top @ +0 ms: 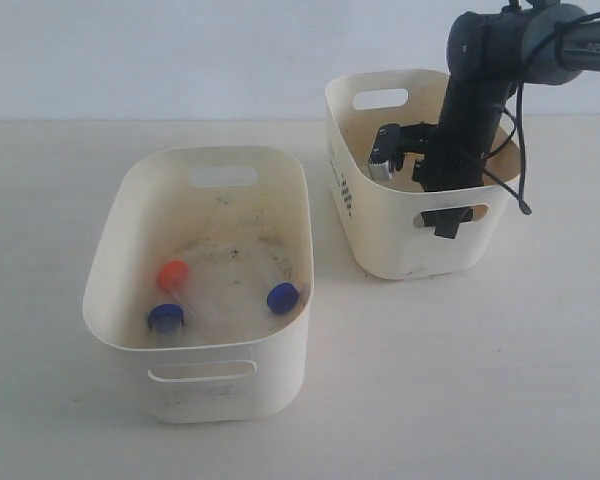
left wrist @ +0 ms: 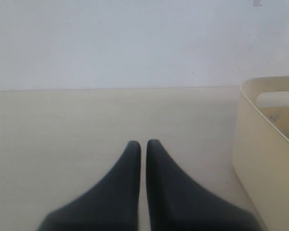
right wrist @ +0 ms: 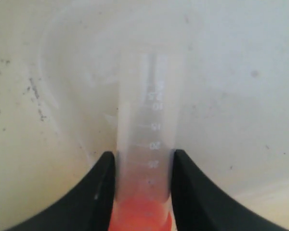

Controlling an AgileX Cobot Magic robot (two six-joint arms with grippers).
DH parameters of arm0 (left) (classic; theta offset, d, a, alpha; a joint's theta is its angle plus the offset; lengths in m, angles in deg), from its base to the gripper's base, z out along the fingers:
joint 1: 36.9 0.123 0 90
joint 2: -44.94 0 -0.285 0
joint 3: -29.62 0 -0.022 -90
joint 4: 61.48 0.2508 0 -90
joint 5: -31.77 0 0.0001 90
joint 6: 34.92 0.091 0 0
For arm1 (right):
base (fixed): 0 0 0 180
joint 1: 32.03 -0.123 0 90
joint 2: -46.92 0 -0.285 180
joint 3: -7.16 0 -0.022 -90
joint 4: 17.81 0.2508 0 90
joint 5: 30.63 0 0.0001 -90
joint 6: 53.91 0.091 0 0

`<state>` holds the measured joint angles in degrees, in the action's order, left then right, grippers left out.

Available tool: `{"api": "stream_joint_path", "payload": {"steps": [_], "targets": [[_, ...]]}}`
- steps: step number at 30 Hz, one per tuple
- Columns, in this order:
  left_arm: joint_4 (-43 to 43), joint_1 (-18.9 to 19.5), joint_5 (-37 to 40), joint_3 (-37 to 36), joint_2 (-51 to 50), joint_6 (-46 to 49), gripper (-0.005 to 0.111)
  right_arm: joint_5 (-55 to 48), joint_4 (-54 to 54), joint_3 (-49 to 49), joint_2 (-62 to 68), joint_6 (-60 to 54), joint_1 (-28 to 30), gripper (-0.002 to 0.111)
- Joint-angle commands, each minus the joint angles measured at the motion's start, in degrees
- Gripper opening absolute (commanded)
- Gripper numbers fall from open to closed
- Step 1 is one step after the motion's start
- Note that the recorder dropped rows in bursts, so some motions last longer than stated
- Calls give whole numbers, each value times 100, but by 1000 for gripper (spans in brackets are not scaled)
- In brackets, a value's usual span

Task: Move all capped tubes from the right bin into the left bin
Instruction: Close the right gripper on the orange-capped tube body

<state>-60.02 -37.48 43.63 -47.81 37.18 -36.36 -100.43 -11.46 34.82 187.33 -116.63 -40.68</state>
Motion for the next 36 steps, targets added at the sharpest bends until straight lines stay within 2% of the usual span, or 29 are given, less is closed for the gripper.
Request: {"api": "stream_joint_path", "payload": {"steps": [1, 23, 31, 36], "targets": [[-36, 2, -26, 21, -3, -54, 4, -16, -89, -24, 1, -18, 0, 1], [-36, 2, -26, 21, -3, -54, 4, -16, 38, -24, -560, 87, 13, 0], [-36, 2, -26, 21, -3, -54, 4, 299, 47, -24, -739, 118, 13, 0], [-36, 2, -26, 21, -3, -54, 4, 116, 547, -24, -726, 76, 13, 0]]}}
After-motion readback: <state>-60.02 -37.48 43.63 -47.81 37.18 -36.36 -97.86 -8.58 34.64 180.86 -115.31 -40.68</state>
